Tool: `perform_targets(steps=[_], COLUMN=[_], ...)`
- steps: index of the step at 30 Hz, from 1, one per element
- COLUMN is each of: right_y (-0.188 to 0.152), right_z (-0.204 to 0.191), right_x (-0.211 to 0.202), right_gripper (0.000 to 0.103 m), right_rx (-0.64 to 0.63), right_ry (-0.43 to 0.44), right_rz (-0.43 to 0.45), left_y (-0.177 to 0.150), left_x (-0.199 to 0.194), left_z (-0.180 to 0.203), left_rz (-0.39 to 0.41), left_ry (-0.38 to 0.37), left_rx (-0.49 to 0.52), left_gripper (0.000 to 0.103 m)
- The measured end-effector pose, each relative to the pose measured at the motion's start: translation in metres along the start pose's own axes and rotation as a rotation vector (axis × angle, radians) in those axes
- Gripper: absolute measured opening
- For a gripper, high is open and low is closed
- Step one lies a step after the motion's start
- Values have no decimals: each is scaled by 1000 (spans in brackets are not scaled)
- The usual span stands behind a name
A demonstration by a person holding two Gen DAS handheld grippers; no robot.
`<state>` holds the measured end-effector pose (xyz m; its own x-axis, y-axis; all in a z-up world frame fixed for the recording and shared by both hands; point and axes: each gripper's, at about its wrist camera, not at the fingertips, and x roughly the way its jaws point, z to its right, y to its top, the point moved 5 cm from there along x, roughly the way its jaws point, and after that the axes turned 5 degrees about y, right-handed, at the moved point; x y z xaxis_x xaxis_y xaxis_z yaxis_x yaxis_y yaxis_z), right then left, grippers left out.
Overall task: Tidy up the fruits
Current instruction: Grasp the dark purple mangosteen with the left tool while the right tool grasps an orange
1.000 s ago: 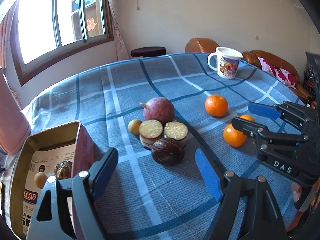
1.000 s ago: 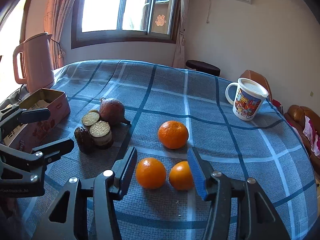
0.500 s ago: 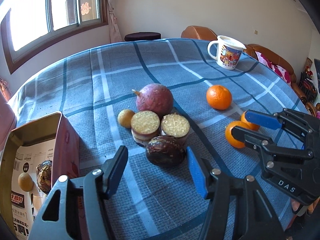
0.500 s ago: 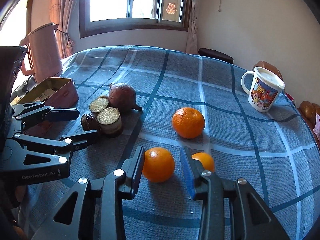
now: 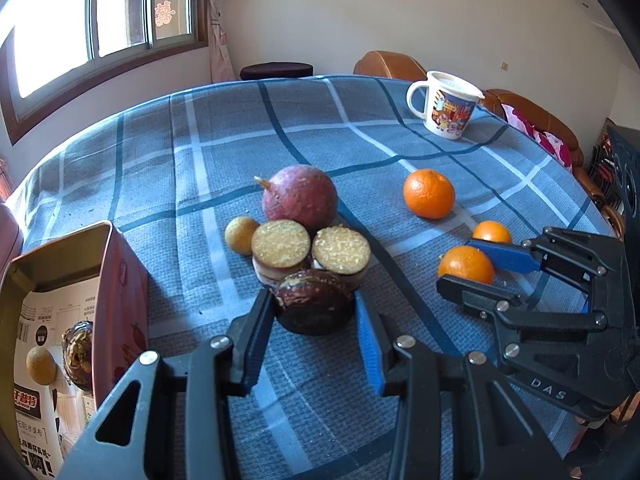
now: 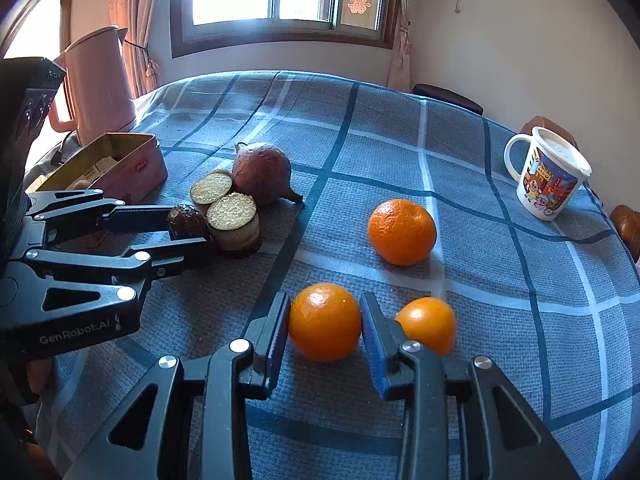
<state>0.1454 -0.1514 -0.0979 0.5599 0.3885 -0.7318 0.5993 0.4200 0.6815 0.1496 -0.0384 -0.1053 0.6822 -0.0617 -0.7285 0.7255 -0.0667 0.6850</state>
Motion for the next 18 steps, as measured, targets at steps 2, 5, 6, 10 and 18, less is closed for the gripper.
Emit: perform_targets(steps=[2,5,6,10,18], right_y=[0,1,2,4,6], right_z=[0,-1,-1,-2,-5], right_x=[-2,-7,-10,-16,-25], right_gripper=[37,37,37,37,37], right_rx=[-5,-9,-7,-4,-7], right_ry=[-4,2,2,19,35], right_rz=[6,37,48,85,132], left_y=[0,1,1,2,4], left_x=[-3,-8,-9,-14,-26], left_z=[-2,-2,-1,0,1], left_rz=[10,35,41,68,130], left_ry=[-4,-4,-7,-9,-19], left_rx=[-4,-5,-1,6,8], left_gripper=[42,42,42,42,42])
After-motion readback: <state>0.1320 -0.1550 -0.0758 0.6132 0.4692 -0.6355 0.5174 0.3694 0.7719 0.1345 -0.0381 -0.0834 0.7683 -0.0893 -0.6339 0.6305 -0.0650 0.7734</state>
